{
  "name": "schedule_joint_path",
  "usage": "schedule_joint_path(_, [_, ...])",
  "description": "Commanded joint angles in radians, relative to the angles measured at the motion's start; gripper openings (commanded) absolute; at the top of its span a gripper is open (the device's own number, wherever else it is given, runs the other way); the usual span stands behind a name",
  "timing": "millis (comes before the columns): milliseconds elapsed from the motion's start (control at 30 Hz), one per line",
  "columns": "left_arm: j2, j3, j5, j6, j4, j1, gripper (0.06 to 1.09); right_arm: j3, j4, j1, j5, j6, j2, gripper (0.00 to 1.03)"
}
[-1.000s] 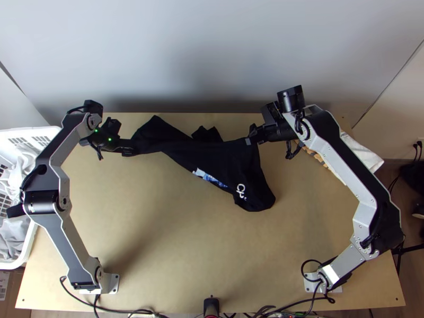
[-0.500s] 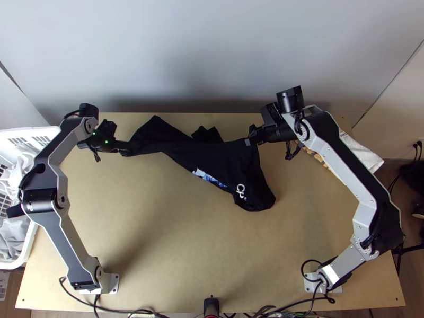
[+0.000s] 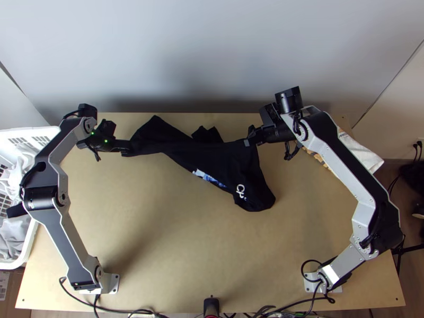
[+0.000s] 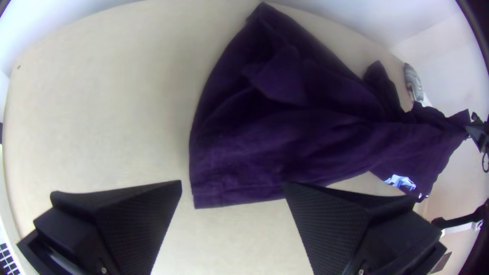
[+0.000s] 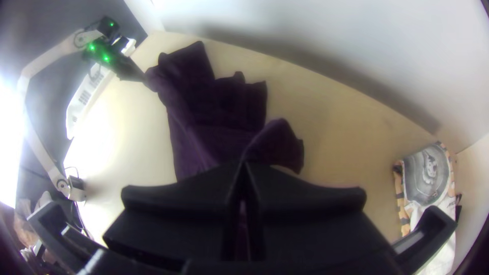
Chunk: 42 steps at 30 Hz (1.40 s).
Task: Fold the t-shirt
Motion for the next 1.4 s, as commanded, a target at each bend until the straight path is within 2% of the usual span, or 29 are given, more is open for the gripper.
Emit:
schedule_joint_path(0, [0.011, 0.020, 0.050, -0.014, -0.018, -0.001, 1.03, 0.001, 0.000, 0.001, 0.000, 0.001, -0.004, 0.03])
schedule_joint_path(333, [0.020, 0.026, 0.052, -0.010, -0.045, -0.003, 1.03, 0.001, 0.000, -0.001, 0.000, 0.001, -0.010, 0.03])
schedule_joint_path(400, [0.023, 0.026, 0.055, -0.005, -0.051, -0.003, 0.93, 0.001, 0.000, -0.001, 0.000, 0.001, -0.010, 0.03])
schedule_joint_path(500, [0.025, 0.023, 0.068, -0.011, -0.041, 0.005, 0.71, 0.002, 0.000, -0.002, 0.000, 0.001, -0.010, 0.03])
schedule_joint_path(533, [0.025, 0.019, 0.075, -0.011, -0.026, 0.006, 0.56, 0.002, 0.000, -0.002, 0.000, 0.001, -0.011, 0.03])
schedule_joint_path(567, [0.025, 0.009, 0.076, -0.011, -0.003, 0.006, 0.29, 0.002, 0.000, -0.002, 0.000, 0.001, -0.011, 0.03])
schedule_joint_path(600, [0.023, 0.000, 0.075, -0.021, 0.028, 0.008, 0.08, 0.001, 0.000, -0.004, 0.000, 0.001, -0.011, 0.03])
schedule_joint_path(767, [-0.029, -0.060, 0.075, -0.011, 0.109, 0.014, 0.09, 0.001, 0.000, -0.011, 0.000, 0.001, -0.017, 0.03])
schedule_joint_path(1033, [-0.198, -0.023, 0.079, -0.041, 0.106, 0.020, 0.09, 0.012, 0.000, -0.034, 0.000, 0.016, -0.066, 0.03])
schedule_joint_path(1233, [-0.362, 0.151, 0.211, -0.183, 0.089, 0.022, 0.09, 0.059, 0.000, -0.059, 0.002, 0.009, -0.129, 0.03])
schedule_joint_path(1367, [-0.439, 0.322, 0.228, -0.298, 0.098, 0.005, 0.09, 0.162, -0.018, -0.105, 0.014, -0.001, -0.169, 0.03])
